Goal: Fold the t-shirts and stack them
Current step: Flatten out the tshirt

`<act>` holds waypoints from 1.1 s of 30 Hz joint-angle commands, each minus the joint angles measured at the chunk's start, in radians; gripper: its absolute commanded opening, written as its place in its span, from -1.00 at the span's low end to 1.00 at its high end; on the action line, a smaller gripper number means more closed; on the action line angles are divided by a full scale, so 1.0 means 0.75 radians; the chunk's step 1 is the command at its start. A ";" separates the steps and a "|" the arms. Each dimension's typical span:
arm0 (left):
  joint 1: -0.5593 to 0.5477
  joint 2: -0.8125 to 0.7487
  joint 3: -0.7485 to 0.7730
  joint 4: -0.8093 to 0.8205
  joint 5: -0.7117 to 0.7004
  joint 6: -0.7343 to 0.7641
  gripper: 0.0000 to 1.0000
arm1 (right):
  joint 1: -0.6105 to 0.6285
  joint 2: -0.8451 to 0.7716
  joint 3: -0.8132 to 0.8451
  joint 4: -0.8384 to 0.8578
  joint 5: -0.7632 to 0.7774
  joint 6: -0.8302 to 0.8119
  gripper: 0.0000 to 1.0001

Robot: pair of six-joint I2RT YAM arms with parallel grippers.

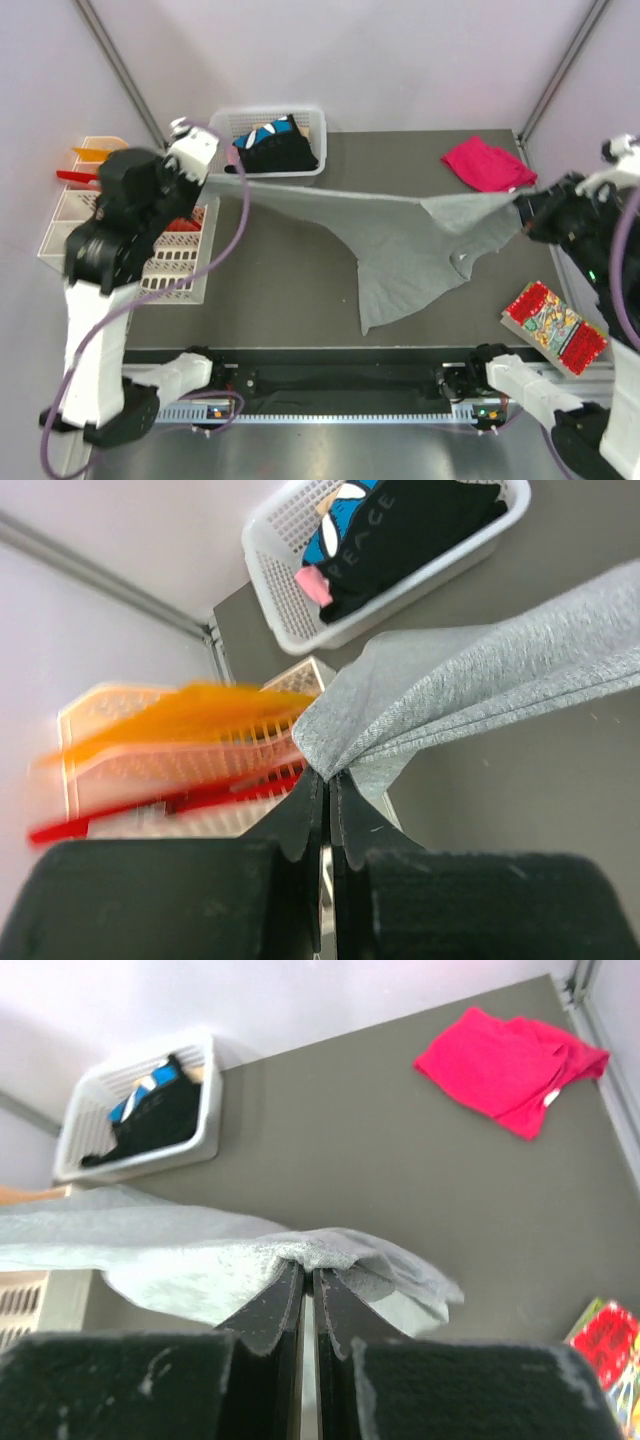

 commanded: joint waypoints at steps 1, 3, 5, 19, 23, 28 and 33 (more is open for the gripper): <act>0.008 -0.192 0.099 -0.422 0.022 -0.086 -1.00 | 0.009 -0.186 -0.015 -0.186 -0.155 0.055 -1.00; 0.010 -0.256 0.174 -0.539 0.091 -0.071 -1.00 | 0.009 -0.265 0.024 -0.290 -0.211 0.077 -1.00; 0.024 -0.303 0.270 -0.650 0.110 -0.049 -1.00 | 0.009 -0.308 0.120 -0.390 -0.260 0.083 -1.00; 0.443 -0.599 0.061 -0.558 0.487 0.409 -1.00 | -0.101 -0.372 0.245 -0.428 -0.344 0.100 -1.00; 0.443 -0.628 -0.264 -0.301 0.360 0.383 -1.00 | -0.151 -0.266 0.054 -0.415 -0.046 0.006 -1.00; 0.441 -0.516 -0.618 0.032 0.339 0.356 -1.00 | -0.073 -0.025 -0.262 -0.153 0.294 0.026 -1.00; 0.441 -0.175 -0.795 0.388 0.276 0.352 -1.00 | -0.089 0.326 -0.428 0.151 0.357 0.034 -1.00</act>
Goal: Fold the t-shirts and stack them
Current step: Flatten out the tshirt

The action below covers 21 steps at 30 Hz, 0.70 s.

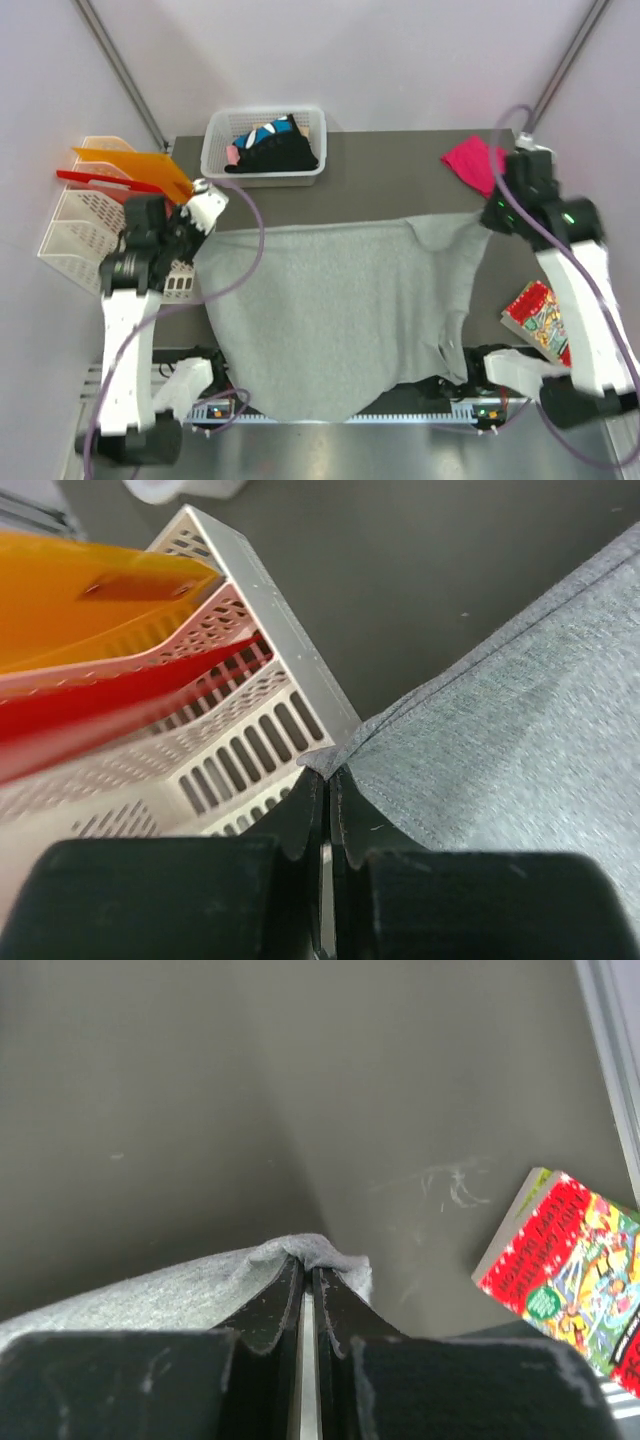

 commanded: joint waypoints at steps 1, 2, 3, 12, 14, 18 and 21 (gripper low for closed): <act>0.011 0.395 -0.060 0.443 -0.171 0.014 -1.00 | -0.016 0.265 -0.071 0.338 0.279 -0.033 -1.00; 0.011 0.479 -0.018 0.457 -0.181 0.026 -1.00 | -0.022 0.318 -0.063 0.360 0.295 -0.037 -1.00; 0.005 0.565 0.015 0.465 -0.193 0.033 -1.00 | -0.038 0.412 -0.056 0.381 0.322 -0.037 -1.00; -0.091 1.368 0.596 0.381 -0.468 -0.004 -1.00 | -0.153 0.842 0.215 0.451 0.283 -0.055 -1.00; -0.115 1.415 0.637 0.404 -0.498 0.016 -1.00 | -0.153 0.899 0.269 0.440 0.275 -0.051 -1.00; -0.164 1.423 0.621 0.447 -0.515 0.033 -1.00 | -0.155 0.903 0.246 0.459 0.234 -0.047 -1.00; -0.183 1.397 0.574 0.451 -0.523 0.029 -1.00 | -0.149 0.861 0.171 0.471 0.190 -0.041 -1.00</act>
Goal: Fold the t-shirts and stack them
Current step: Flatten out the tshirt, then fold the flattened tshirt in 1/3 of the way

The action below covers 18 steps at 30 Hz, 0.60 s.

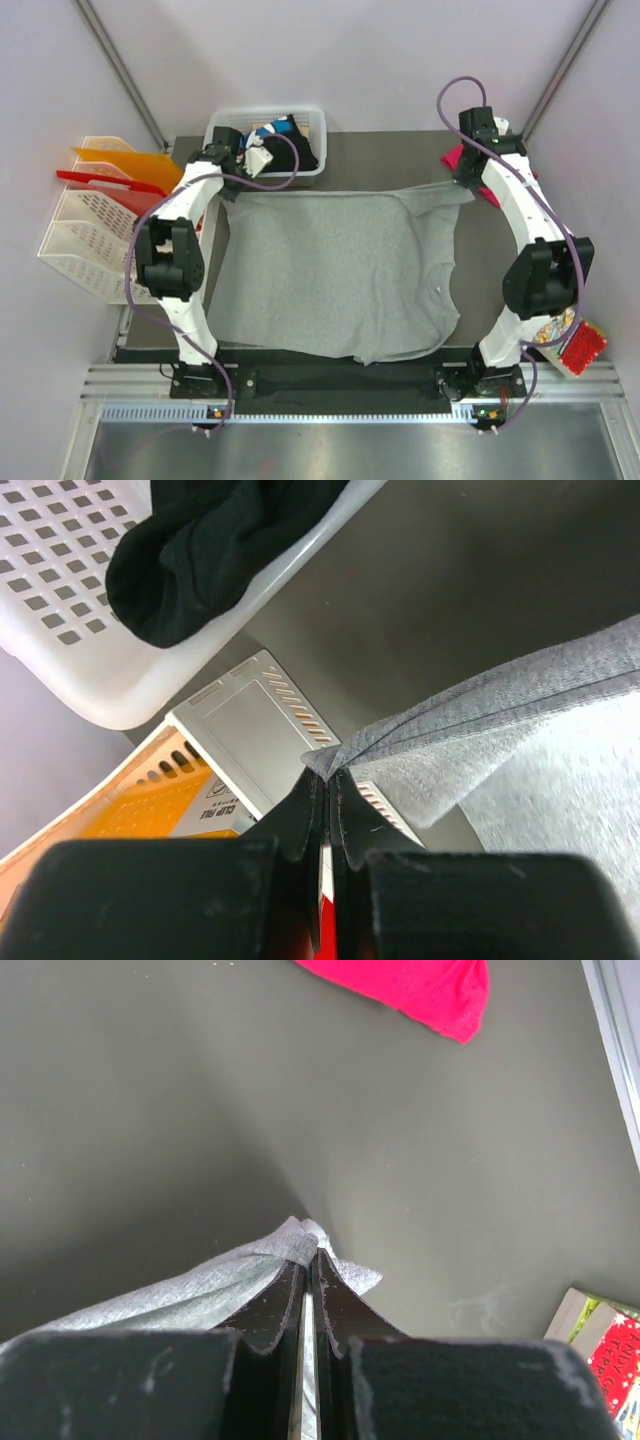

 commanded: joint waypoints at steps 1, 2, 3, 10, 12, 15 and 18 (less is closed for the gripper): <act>-0.001 -0.077 -0.038 0.057 -0.136 0.033 -1.00 | -0.035 -0.085 -0.069 0.048 0.043 -0.015 -1.00; -0.005 -0.098 -0.063 0.061 -0.142 0.041 -1.00 | -0.033 -0.123 -0.100 0.054 0.035 -0.015 -1.00; -0.016 -0.120 -0.091 0.063 -0.155 0.051 -1.00 | -0.027 -0.148 -0.135 0.058 0.027 -0.017 -1.00; -0.046 -0.384 -0.400 0.104 -0.181 0.117 -1.00 | -0.011 -0.348 -0.415 0.048 -0.032 -0.036 -1.00; -0.048 -0.441 -0.439 0.090 -0.177 0.108 -1.00 | -0.007 -0.406 -0.456 0.042 -0.036 -0.034 -1.00; -0.061 -0.507 -0.508 0.075 -0.175 0.094 -1.00 | -0.002 -0.471 -0.530 0.042 -0.041 -0.038 -1.00; -0.073 -0.548 -0.541 0.057 -0.179 0.082 -1.00 | 0.002 -0.506 -0.581 0.032 -0.061 -0.040 -1.00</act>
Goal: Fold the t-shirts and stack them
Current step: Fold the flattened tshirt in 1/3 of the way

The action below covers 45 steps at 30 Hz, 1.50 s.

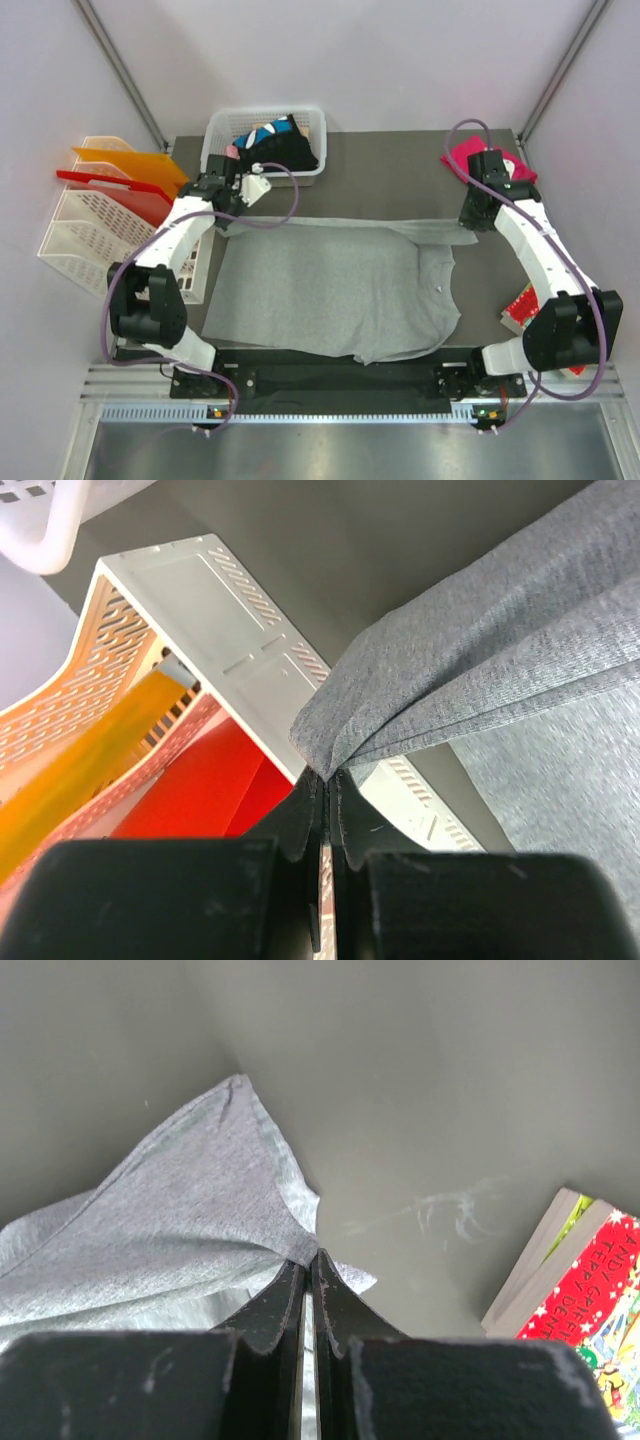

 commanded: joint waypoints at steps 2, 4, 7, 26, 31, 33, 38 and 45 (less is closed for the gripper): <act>-0.019 -0.108 -0.062 -0.017 -0.084 -0.022 -1.00 | 0.002 -0.099 -0.062 -0.003 0.015 -0.024 -1.00; -0.029 -0.142 -0.091 -0.037 -0.082 -0.038 -1.00 | 0.004 -0.119 -0.087 -0.025 -0.008 -0.022 -1.00; -0.052 -0.208 -0.173 -0.046 -0.078 -0.047 -1.00 | 0.014 -0.176 -0.117 -0.060 -0.022 -0.026 -1.00; -0.099 -0.319 -0.208 -0.180 -0.029 -0.157 0.16 | 0.041 -0.105 -0.116 -0.042 -0.186 0.029 0.06; -0.172 -0.253 -0.065 -0.271 0.008 -0.245 0.38 | 0.053 0.168 0.040 0.030 -0.194 0.037 -0.06; -0.197 -0.249 -0.058 -0.252 0.025 -0.253 0.40 | 0.055 0.230 0.052 0.054 -0.204 0.048 -0.07; -0.248 -0.190 -0.105 -0.144 0.076 -0.300 0.36 | 0.059 0.345 -0.009 0.138 -0.210 0.066 -0.10; -0.246 -0.102 -0.228 0.091 0.031 -0.257 0.32 | 0.061 0.431 -0.005 0.165 -0.216 0.082 -0.21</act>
